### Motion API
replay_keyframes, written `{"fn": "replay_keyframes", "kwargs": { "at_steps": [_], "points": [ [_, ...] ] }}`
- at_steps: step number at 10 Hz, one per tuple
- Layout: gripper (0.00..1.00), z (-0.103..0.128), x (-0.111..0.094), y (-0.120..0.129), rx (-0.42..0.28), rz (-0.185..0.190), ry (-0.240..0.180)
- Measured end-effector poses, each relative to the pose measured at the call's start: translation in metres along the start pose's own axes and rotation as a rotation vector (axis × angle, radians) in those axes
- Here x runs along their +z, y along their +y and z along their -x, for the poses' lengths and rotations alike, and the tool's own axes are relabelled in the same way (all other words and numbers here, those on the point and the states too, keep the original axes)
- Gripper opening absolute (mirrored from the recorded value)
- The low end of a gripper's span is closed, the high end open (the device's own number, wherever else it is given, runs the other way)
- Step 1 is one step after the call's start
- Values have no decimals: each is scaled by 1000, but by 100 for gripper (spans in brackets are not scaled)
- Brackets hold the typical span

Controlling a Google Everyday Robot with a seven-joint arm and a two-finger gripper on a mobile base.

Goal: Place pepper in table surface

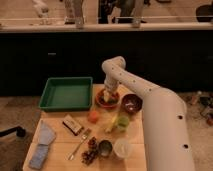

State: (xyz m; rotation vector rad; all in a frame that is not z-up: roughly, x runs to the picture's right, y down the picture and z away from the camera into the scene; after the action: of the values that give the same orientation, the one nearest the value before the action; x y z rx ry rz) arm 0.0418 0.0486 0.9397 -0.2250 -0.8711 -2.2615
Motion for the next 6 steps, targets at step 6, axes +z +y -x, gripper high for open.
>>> {"fn": "replay_keyframes", "kwargs": {
  "at_steps": [6],
  "points": [
    [61,13,16,2,3,-32,-18]
  ]
}}
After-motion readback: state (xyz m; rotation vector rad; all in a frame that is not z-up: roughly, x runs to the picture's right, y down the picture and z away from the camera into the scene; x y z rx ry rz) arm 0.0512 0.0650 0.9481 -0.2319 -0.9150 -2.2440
